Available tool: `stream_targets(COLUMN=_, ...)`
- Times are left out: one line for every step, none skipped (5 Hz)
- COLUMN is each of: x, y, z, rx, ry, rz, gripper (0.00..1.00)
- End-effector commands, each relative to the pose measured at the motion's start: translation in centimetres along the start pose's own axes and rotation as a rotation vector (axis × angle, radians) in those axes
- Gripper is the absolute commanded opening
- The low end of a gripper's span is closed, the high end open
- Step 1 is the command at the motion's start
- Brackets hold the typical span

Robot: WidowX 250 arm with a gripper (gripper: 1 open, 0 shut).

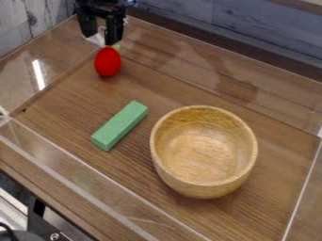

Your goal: Move the red object to the right side of the table

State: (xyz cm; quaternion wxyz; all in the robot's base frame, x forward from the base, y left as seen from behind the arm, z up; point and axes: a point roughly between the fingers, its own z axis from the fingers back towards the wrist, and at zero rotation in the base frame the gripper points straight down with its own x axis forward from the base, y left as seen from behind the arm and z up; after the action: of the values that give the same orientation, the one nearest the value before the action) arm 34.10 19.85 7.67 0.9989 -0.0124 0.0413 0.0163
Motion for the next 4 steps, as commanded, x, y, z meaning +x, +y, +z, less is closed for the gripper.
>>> stream_targets(x=-0.9, y=-0.3, z=2.3, rx=0.025, ry=-0.052, rz=0.003, gripper=1.00)
stream_targets(x=-1.9, y=-1.2, z=2.8, rx=0.014, ry=-0.065, rz=0.013, gripper=1.00)
stream_targets(x=-0.9, y=-0.6, z=2.0, rx=0.003, ry=-0.076, rz=0.025, gripper=1.00)
stream_targets(x=-0.1, y=-0.2, z=0.8, rx=-0.002, ry=-0.073, rz=0.031, gripper=1.00)
